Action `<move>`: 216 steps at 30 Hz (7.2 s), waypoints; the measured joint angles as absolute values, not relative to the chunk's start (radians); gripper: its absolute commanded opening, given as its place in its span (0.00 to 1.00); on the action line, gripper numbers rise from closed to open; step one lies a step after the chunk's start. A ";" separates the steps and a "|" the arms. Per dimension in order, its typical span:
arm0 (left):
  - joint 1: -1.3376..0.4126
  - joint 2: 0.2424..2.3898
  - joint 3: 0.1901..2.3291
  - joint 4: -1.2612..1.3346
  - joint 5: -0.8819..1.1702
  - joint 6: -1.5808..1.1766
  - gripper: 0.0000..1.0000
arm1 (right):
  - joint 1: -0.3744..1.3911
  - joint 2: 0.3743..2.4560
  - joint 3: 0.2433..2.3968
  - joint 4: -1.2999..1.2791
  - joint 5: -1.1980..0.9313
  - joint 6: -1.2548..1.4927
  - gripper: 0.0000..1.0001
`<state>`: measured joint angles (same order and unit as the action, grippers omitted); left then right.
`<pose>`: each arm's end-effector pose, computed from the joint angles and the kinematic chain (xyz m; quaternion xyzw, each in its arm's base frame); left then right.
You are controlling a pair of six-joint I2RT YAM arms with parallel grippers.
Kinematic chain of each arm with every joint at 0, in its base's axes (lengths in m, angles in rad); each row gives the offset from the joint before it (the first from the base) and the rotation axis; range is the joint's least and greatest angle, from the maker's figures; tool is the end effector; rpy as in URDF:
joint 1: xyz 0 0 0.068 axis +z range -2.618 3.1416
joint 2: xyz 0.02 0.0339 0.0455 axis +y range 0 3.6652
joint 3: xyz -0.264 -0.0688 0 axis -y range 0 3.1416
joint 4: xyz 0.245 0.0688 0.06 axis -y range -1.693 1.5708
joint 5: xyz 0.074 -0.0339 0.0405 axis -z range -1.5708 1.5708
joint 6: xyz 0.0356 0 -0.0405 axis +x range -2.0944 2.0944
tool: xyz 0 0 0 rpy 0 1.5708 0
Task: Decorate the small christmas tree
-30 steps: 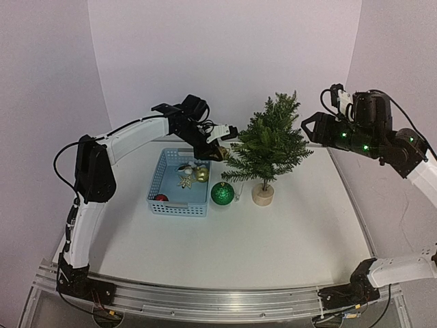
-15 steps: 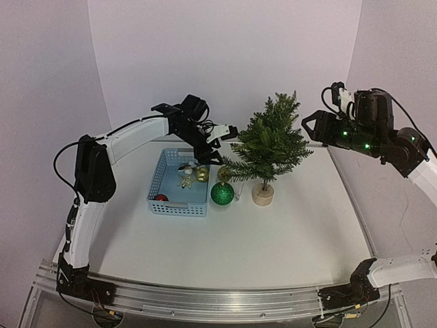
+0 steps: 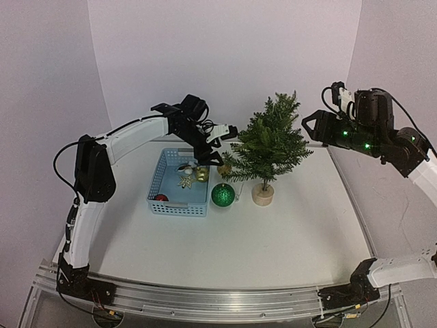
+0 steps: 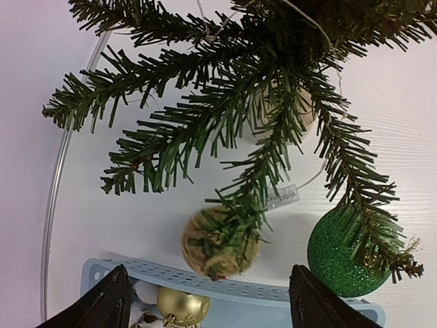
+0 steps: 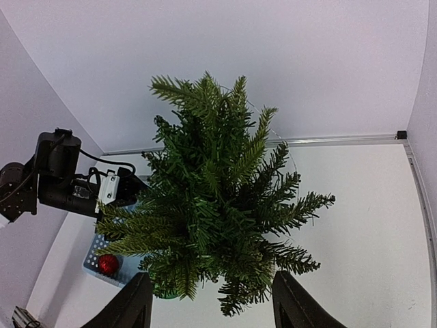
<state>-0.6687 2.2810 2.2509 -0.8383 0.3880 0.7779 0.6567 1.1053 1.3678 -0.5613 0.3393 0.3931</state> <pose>0.3902 -0.3255 0.2846 0.6595 0.6468 -0.1623 0.3469 0.1857 0.1282 0.4393 -0.0048 0.7992 0.1758 0.5747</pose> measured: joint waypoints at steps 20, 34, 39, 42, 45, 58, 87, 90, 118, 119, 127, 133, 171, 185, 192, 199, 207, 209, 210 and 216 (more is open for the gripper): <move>-0.522 2.155 2.248 -1.038 0.422 0.701 0.74 | 0.657 1.089 1.389 -0.561 0.402 0.370 0.60; -0.512 2.202 2.074 -1.332 0.194 0.858 0.82 | 0.656 1.122 1.352 -0.562 0.421 0.363 0.61; -0.511 2.249 2.118 -1.223 0.251 0.795 0.81 | 0.656 1.120 1.330 -0.563 0.414 0.368 0.61; -0.510 2.245 2.063 -1.055 0.321 0.737 0.81 | 0.656 1.117 1.327 -0.562 0.414 0.368 0.61; -0.510 2.244 1.979 -0.898 0.369 0.717 0.84 | 0.656 1.108 1.327 -0.562 0.411 0.368 0.61; -0.510 2.334 2.093 -0.756 0.520 1.010 0.89 | 0.656 1.097 1.327 -0.562 0.387 0.371 0.61; -0.514 2.547 2.298 -0.865 0.425 1.125 0.60 | 0.656 1.127 1.330 -0.562 0.366 0.371 0.61; -0.516 2.559 2.298 -0.862 0.425 1.121 0.57 | 0.656 1.127 1.331 -0.562 0.365 0.371 0.61; -0.506 2.397 2.176 -0.829 0.476 1.069 0.38 | 0.656 1.127 1.365 -0.562 0.353 0.370 0.61; -0.505 2.380 2.175 -0.827 0.478 1.070 0.37 | 0.656 1.127 1.367 -0.562 0.350 0.370 0.61; -0.503 2.285 2.174 -0.823 0.487 1.101 0.38 | 0.656 1.127 1.401 -0.563 0.309 0.369 0.66; -0.501 2.173 2.169 -0.827 0.520 1.165 0.38 | 0.656 1.139 1.475 -0.565 0.258 0.363 0.84; -0.698 1.927 2.474 -0.739 0.839 1.198 0.31 | 0.658 1.705 1.875 -0.034 -0.644 0.619 0.78; -0.699 1.928 2.475 -0.724 0.860 1.170 0.31 | 0.664 1.717 1.876 0.043 -0.701 0.660 0.35; -0.699 1.927 2.475 -0.723 0.861 1.171 0.40 | 0.663 1.718 1.875 0.048 -0.706 0.659 0.37; -0.700 1.927 2.475 -0.725 0.855 1.173 0.77 | 0.664 1.718 1.871 0.053 -0.704 0.656 0.33; -0.701 1.927 2.476 -0.738 0.800 1.177 0.99 | 0.644 1.678 1.772 0.053 -0.679 0.655 0.33; -0.701 1.928 2.478 -0.754 0.787 1.177 1.00 | 0.630 1.656 1.743 0.051 -0.666 0.655 0.33; -0.701 1.928 2.480 -0.764 0.783 1.177 0.99 | 0.620 1.640 1.725 0.050 -0.659 0.655 0.33; -0.700 1.927 2.491 -0.839 0.779 1.177 0.99 | 0.556 1.514 1.661 -0.053 -0.590 0.617 0.33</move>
<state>-0.7002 1.9274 2.4912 -0.8388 0.7790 1.1773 0.5558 1.5138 1.6613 -0.0535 -0.5899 0.6167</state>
